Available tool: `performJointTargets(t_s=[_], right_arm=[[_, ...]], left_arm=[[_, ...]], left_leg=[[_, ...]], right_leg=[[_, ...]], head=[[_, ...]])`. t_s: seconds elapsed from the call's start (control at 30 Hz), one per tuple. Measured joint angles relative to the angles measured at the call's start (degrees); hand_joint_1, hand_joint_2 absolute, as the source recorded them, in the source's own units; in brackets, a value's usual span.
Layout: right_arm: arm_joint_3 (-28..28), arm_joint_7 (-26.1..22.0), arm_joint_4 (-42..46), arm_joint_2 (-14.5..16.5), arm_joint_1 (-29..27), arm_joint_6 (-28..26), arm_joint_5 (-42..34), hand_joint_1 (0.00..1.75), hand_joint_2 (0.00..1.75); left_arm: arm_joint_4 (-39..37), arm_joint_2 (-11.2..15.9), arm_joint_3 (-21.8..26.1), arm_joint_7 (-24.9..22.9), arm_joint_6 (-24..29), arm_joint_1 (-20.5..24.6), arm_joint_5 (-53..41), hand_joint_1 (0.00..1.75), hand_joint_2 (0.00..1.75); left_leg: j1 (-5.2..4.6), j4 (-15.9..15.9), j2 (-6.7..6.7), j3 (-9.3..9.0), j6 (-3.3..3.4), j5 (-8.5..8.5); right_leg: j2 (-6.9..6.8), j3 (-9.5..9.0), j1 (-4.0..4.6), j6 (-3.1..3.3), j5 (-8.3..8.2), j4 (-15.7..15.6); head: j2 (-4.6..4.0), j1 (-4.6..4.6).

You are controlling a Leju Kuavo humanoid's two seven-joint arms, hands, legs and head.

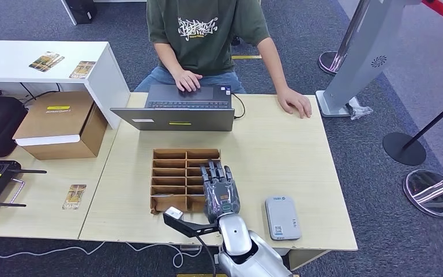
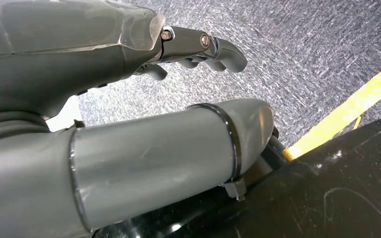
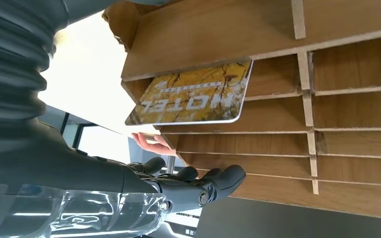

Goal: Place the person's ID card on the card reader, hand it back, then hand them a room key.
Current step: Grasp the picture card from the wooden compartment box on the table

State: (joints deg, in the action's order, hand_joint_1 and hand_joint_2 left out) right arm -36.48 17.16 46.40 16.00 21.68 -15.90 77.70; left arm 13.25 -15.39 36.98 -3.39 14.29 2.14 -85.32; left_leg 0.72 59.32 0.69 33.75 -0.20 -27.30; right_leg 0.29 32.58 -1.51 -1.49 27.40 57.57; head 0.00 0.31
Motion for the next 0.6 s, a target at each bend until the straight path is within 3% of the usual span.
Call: performJointTargets(t_s=[0.6], right_arm=[[-0.39,2.2,7.48,-0.89,-2.87,3.25,3.88,0.0,1.75]], left_arm=[[0.0,0.07,0.81,0.13,0.18,-0.02,-0.07,0.0,0.0]], left_leg=[[0.0,0.0,-0.01,0.0,0.0,0.0]], right_leg=[[0.01,0.01,0.0,0.0,0.0,0.0]], head=[[0.0,0.0]])
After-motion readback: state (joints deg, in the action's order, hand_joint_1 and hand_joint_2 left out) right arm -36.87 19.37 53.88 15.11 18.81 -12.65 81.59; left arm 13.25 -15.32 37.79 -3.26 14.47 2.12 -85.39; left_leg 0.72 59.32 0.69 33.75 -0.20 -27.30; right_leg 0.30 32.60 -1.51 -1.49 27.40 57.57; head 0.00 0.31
